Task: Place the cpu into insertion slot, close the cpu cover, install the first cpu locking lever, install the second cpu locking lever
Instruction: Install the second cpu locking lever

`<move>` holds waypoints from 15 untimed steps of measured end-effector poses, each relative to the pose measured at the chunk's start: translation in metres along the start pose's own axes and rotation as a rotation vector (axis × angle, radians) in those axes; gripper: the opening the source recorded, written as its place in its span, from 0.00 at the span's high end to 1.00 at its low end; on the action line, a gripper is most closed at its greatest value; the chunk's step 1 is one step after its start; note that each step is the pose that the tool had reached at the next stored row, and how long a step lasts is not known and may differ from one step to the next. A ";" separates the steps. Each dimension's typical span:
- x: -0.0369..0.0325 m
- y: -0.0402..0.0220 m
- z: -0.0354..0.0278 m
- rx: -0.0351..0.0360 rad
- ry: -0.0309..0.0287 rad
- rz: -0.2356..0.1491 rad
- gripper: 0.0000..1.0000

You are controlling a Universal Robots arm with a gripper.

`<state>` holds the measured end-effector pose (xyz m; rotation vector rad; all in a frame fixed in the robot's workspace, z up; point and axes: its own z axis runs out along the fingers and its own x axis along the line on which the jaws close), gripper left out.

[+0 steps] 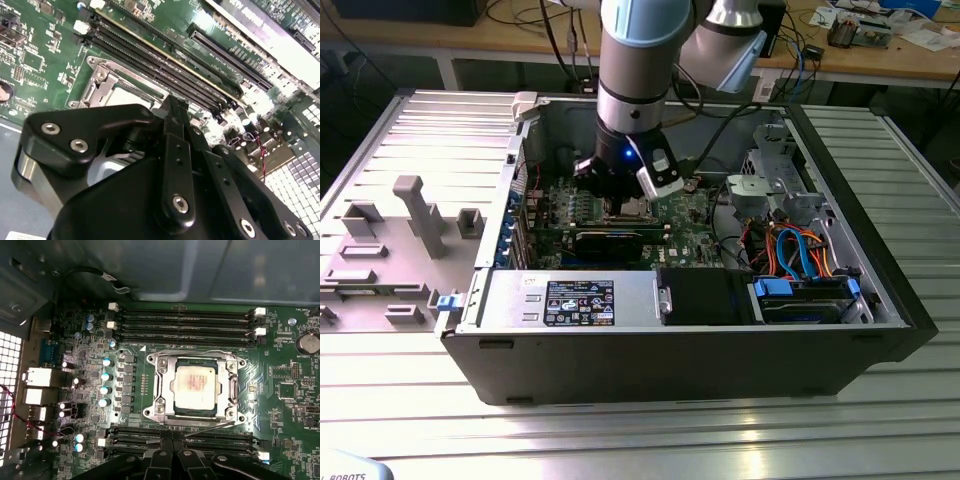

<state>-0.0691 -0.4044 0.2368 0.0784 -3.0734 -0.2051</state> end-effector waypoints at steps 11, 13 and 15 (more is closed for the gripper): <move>0.0059 -0.0077 0.0074 -0.0258 0.0005 -0.002 0.89; 0.0059 -0.0078 0.0088 -0.0310 0.0007 -0.002 0.89; 0.0070 -0.0084 0.0108 -0.0329 0.0007 -0.002 0.89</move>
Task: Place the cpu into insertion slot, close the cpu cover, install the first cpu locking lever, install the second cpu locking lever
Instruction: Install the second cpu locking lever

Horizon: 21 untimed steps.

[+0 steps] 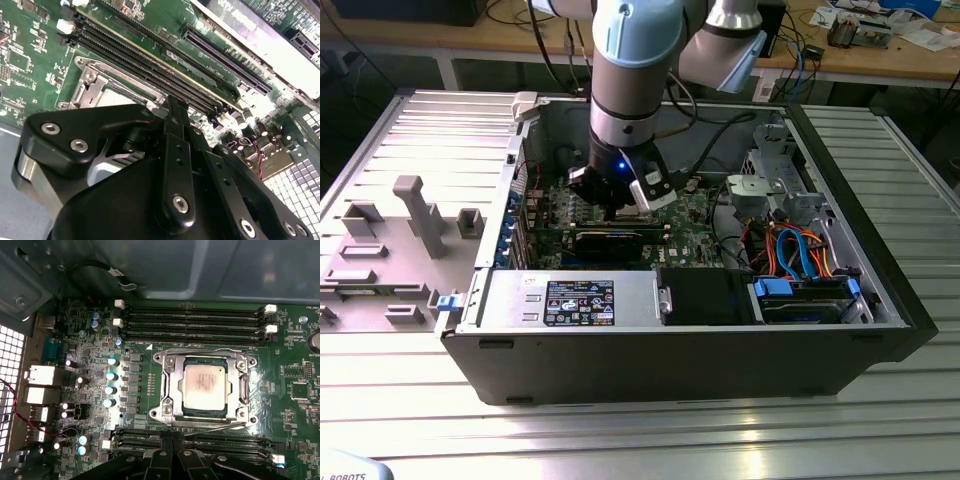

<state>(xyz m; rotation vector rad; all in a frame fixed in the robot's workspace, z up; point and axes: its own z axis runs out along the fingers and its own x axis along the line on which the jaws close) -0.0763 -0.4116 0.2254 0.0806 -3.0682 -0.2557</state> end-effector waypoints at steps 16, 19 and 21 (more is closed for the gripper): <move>0.0030 -0.0095 0.0012 -0.0475 -0.0012 -0.002 0.89; 0.0049 -0.0100 0.0043 -0.0524 -0.0014 -0.002 0.89; 0.0057 -0.0102 0.0060 -0.0557 -0.0015 -0.003 0.89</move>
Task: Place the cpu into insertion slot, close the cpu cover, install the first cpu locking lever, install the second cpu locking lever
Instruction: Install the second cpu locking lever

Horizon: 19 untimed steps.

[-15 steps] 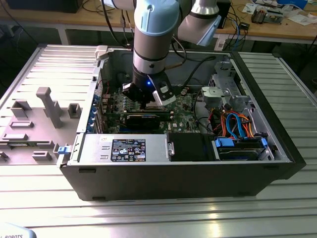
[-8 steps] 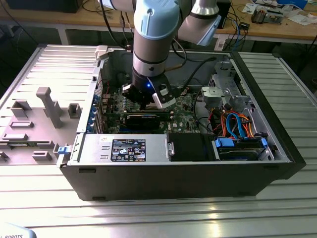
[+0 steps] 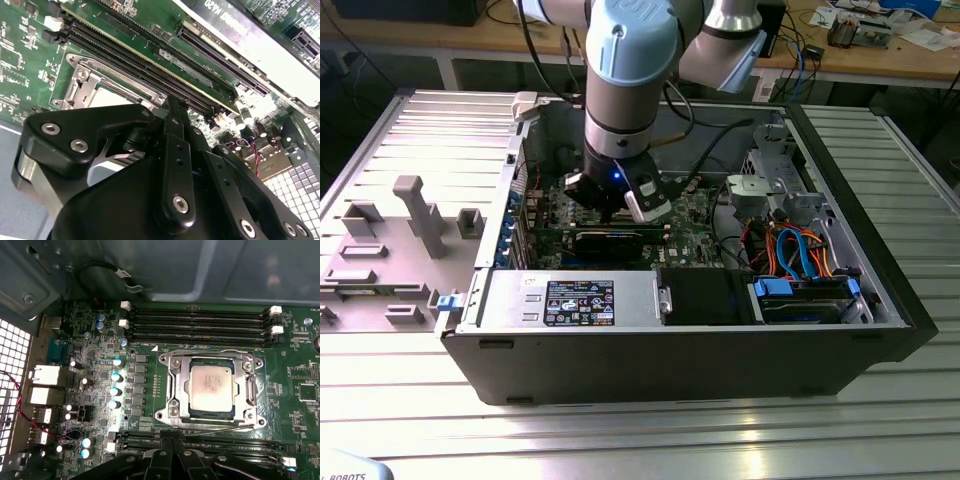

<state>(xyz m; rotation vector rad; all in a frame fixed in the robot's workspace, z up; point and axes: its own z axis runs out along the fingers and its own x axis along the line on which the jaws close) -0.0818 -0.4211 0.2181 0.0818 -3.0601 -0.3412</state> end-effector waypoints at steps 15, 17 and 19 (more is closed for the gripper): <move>0.0049 -0.0030 0.0175 -0.0353 -0.0021 -0.001 0.89; 0.0058 -0.0028 0.0184 -0.0398 -0.0024 0.000 0.89; 0.0059 -0.0024 0.0201 -0.0461 -0.0030 0.001 0.89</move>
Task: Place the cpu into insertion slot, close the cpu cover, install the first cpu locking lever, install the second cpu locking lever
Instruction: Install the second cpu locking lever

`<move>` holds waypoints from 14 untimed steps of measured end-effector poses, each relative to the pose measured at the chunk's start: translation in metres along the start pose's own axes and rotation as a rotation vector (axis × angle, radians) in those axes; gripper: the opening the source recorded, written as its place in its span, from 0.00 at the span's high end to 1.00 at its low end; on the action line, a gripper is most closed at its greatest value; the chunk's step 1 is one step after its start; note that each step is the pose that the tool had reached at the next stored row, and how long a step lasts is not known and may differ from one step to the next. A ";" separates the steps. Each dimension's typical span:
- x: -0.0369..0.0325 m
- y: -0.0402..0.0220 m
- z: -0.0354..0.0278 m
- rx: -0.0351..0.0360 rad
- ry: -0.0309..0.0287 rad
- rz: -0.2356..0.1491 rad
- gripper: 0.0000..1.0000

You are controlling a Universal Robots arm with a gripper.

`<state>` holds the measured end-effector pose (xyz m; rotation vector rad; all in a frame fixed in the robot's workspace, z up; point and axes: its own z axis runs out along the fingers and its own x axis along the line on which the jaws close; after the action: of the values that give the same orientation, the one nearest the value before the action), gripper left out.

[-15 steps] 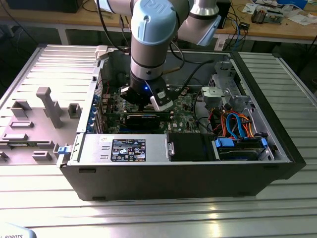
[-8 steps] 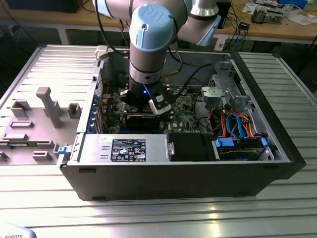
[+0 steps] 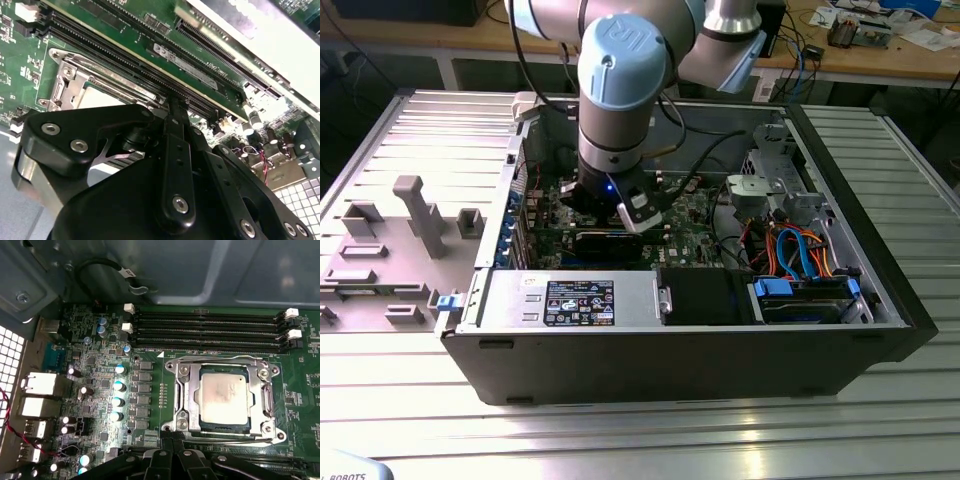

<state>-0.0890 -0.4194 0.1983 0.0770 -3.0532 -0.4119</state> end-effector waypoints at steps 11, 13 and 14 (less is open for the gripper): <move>0.0046 0.0044 0.0020 -0.0112 -0.0014 0.000 0.89; 0.0051 0.0055 -0.0021 -0.0109 -0.0011 0.000 0.89; 0.0054 0.0064 -0.0052 -0.0109 -0.0011 0.000 0.89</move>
<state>-0.0943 -0.4149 0.2054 0.0757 -3.0517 -0.4286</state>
